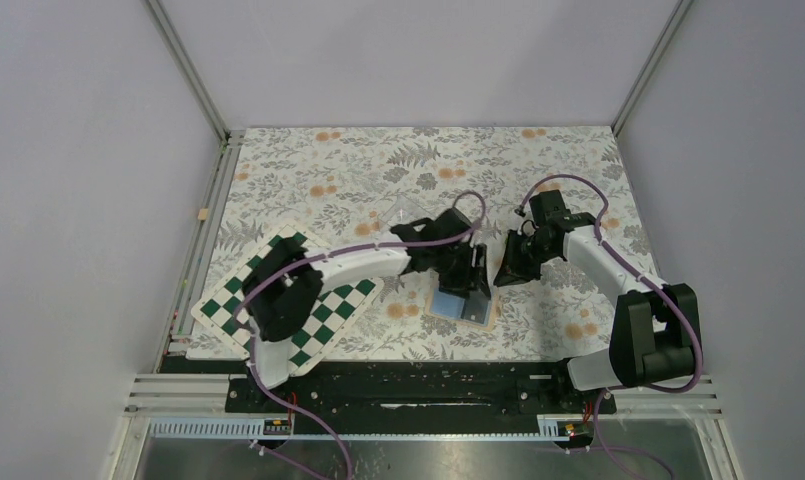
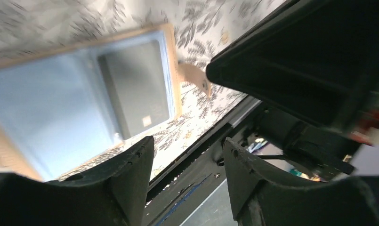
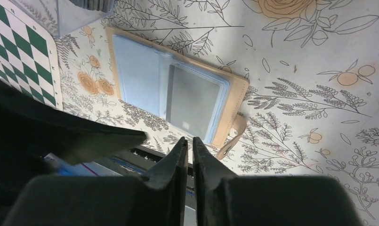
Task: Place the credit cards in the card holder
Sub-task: Insert the credit card into the card holder, then pick up the credit card from the storage box.
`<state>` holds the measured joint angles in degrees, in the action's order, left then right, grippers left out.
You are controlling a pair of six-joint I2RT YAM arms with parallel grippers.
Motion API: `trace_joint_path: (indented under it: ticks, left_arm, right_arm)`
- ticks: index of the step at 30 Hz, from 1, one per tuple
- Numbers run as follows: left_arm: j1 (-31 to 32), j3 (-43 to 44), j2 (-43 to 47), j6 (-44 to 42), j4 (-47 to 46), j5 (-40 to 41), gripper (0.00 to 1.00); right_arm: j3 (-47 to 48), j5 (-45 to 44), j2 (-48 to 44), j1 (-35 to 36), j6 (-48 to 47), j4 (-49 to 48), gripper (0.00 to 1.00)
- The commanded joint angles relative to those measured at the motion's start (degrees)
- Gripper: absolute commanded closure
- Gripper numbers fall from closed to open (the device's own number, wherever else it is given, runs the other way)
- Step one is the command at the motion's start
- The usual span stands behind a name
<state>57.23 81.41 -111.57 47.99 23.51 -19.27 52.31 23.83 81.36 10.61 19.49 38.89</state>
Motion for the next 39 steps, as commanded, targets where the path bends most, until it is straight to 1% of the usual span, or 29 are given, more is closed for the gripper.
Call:
trace_joint_path:
  ticks: [1, 4, 7, 9, 12, 15, 17, 22, 27, 30, 32, 34, 36, 39]
  left_arm:
    - [-7.88, -5.58, 10.61, -1.80, -14.10, -5.37, 0.44]
    - [-13.67, -7.33, 13.22, -3.60, -14.91, -7.06, 0.44]
    - [-18.39, -4.28, 12.39, -7.36, -8.75, -5.47, 0.45]
    - [-20.54, 0.97, 9.25, -10.83, -2.76, -2.68, 0.46]
    - [-21.28, 9.36, 3.17, -15.63, 8.11, 2.47, 0.48]
    - [-21.29, 15.40, -2.64, -18.40, 12.84, 4.54, 0.53]
    - [-21.29, 18.41, -5.40, -19.31, 14.55, 5.58, 0.54]
    - [-21.30, 22.78, -10.14, -20.22, 16.81, 9.06, 0.56]
    - [-21.29, 26.32, -14.32, -21.46, 19.32, 9.45, 0.59]
    - [-21.29, 27.07, -15.80, -21.94, 20.00, 9.86, 0.58]
    - [-21.31, 27.22, -16.27, -22.06, 20.04, 10.00, 0.54]
    - [-21.29, 27.58, -16.86, -22.02, 19.96, 8.69, 0.51]
    - [-21.29, 27.90, -17.55, -21.86, 19.67, 6.12, 0.51]
    - [-21.29, 27.93, -18.32, -20.88, 18.44, 0.86, 0.51]
  right_arm:
    - [2.21, 2.30, 0.98, 1.92, 1.52, -0.87, 0.81]
    - [4.42, 3.82, 3.25, 3.98, 3.91, -3.41, 0.70]
    - [7.49, 4.55, 6.40, 5.96, 6.25, -5.85, 0.62]
    - [10.23, 4.98, 9.00, 7.09, 7.31, -6.61, 0.57]
    - [13.32, 5.97, 12.51, 8.07, 9.68, -9.39, 0.48]
    - [16.59, 6.37, 16.50, 8.74, 11.22, -10.24, 0.43]
    - [18.50, 6.34, 19.44, 8.96, 11.38, -10.32, 0.43]
    - [21.30, 5.33, 23.36, 9.08, 11.42, -9.77, 0.43]
    - [22.83, 5.30, 25.96, 9.33, 11.35, -9.49, 0.49]
    - [23.84, 5.62, 27.09, 9.57, 11.19, -9.00, 0.51]
    - [24.10, 5.53, 27.34, 9.67, 11.06, -8.94, 0.51]
    - [24.43, 5.21, 27.51, 9.69, 10.83, -8.62, 0.52]
    - [24.88, 5.02, 27.67, 9.71, 10.60, -8.19, 0.53]
    - [25.48, 5.17, 28.09, 9.69, 10.33, -7.87, 0.57]
